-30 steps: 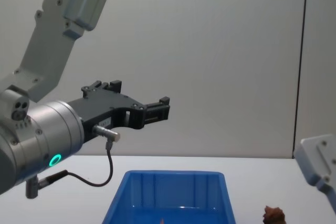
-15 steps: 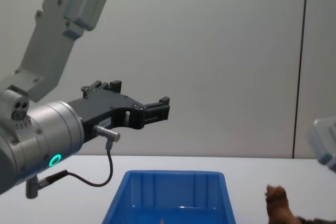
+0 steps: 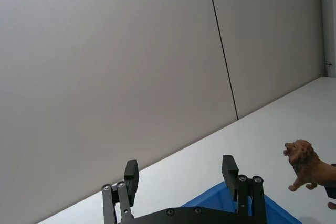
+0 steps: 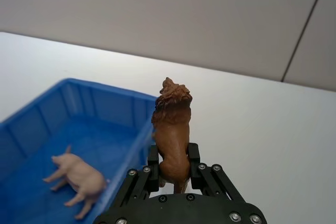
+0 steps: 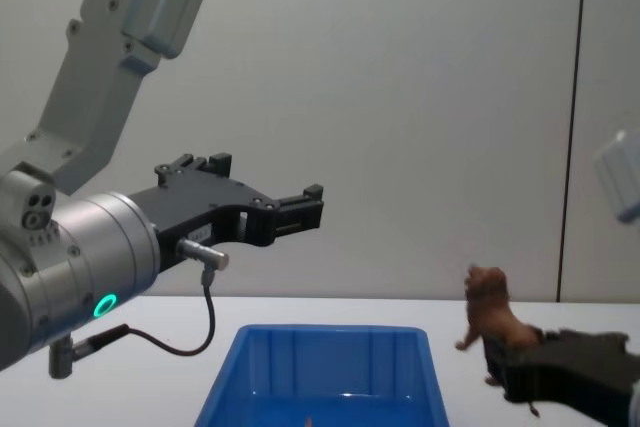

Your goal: Pick up the two dolls from the table and place them into the box.

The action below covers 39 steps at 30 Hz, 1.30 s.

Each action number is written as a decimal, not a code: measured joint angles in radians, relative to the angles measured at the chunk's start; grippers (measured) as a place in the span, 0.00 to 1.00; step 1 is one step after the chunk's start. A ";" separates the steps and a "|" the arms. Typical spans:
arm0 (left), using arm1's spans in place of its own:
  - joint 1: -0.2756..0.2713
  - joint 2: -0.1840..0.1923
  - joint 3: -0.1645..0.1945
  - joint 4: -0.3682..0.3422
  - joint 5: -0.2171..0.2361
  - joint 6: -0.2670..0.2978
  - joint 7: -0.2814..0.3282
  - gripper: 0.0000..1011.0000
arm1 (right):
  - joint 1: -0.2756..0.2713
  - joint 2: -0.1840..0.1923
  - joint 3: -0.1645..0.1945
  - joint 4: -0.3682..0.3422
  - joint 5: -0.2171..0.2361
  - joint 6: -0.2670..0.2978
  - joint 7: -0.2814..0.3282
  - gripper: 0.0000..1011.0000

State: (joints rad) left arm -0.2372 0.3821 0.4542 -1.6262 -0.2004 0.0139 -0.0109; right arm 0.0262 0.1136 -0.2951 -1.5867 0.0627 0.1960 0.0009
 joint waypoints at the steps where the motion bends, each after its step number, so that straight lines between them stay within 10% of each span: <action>1: 0.000 0.000 0.000 0.000 0.000 0.000 0.000 0.99 | 0.005 0.001 0.002 -0.006 0.005 -0.005 0.022 0.30; 18: 0.000 0.000 0.000 0.000 0.000 0.000 0.000 0.99 | 0.088 -0.026 -0.009 0.033 0.027 0.014 0.233 0.32; 39: 0.000 0.000 0.000 0.000 0.000 0.000 0.000 0.99 | 0.154 -0.072 -0.027 0.137 0.024 0.027 0.241 0.95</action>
State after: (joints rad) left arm -0.2372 0.3821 0.4542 -1.6262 -0.2004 0.0139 -0.0109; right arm 0.1804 0.0416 -0.3218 -1.4497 0.0866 0.2232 0.2415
